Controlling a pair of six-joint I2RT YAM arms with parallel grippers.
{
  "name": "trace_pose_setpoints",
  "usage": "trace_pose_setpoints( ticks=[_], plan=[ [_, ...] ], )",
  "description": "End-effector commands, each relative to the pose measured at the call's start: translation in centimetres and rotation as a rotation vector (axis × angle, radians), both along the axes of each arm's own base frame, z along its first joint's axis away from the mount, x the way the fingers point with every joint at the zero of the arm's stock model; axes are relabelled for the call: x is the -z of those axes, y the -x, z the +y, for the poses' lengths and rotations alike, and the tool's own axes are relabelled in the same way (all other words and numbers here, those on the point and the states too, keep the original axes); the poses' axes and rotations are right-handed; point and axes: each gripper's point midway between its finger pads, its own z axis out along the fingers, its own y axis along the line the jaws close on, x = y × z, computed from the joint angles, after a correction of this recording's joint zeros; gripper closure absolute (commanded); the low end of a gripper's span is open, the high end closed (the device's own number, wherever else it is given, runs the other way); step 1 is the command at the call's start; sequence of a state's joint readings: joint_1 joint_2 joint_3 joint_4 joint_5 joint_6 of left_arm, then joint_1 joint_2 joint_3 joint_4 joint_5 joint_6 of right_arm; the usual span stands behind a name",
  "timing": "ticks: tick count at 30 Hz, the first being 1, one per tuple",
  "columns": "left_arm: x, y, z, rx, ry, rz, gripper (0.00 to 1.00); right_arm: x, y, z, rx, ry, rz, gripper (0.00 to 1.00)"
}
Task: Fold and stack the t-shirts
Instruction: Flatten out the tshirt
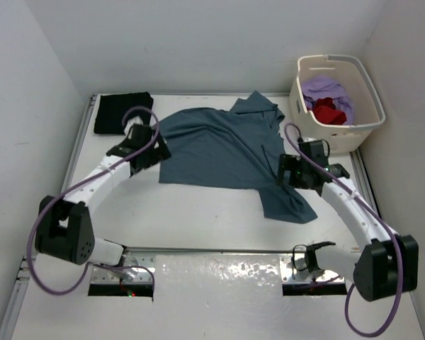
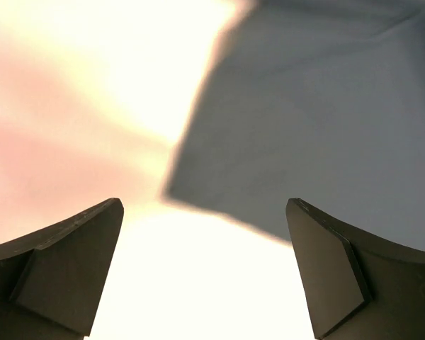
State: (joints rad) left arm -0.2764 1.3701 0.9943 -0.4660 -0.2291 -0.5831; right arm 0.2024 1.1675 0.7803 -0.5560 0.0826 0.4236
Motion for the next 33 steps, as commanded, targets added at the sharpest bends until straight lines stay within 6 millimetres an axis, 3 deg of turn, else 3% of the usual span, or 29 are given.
trace_pose_setpoints(
  ticks=[1,4,5,10,13,14,17,26,29,33],
  plan=[
    [4.6,1.3,0.2,-0.039,0.044,0.099,0.0,0.5,2.6,-3.7,0.169,0.076,0.048,0.01],
    [6.3,1.0,0.6,-0.058,0.057,0.123,0.03,1.2,4.4,-4.6,0.212,0.077,0.09,0.01],
    [7.0,0.9,0.9,-0.064,0.063,0.139,0.08,1.6,5.1,-4.7,0.217,0.08,0.114,0.01],
    [8.7,0.7,-0.6,-0.011,0.119,0.17,0.15,2.2,6.6,-5.7,0.259,0.115,0.146,0.01],
    [10.5,1.5,-0.8,0.009,0.117,0.235,0.28,2.4,7.0,-6.2,0.275,0.134,0.143,0.01],
    [11.3,1.9,-0.8,0.012,0.111,0.257,0.37,2.4,7.1,-6.4,0.282,0.144,0.145,0.01],
    [11.9,2.4,-0.9,0.019,0.116,0.283,0.47,2.5,7.7,-7.2,0.31,0.183,0.156,0.01],
    [11.9,2.3,0.5,-0.032,0.052,0.274,0.5,3.5,8.7,-7.5,0.341,0.188,0.183,0.01],
    [12.2,2.0,0.3,-0.027,0.06,0.28,0.59,3.6,9.0,-7.7,0.352,0.191,0.193,0.01],
    [12.3,2.0,0.0,-0.012,0.075,0.272,1.0,4.4,9.4,-7.7,0.368,0.178,0.211,0.01]
  ],
)
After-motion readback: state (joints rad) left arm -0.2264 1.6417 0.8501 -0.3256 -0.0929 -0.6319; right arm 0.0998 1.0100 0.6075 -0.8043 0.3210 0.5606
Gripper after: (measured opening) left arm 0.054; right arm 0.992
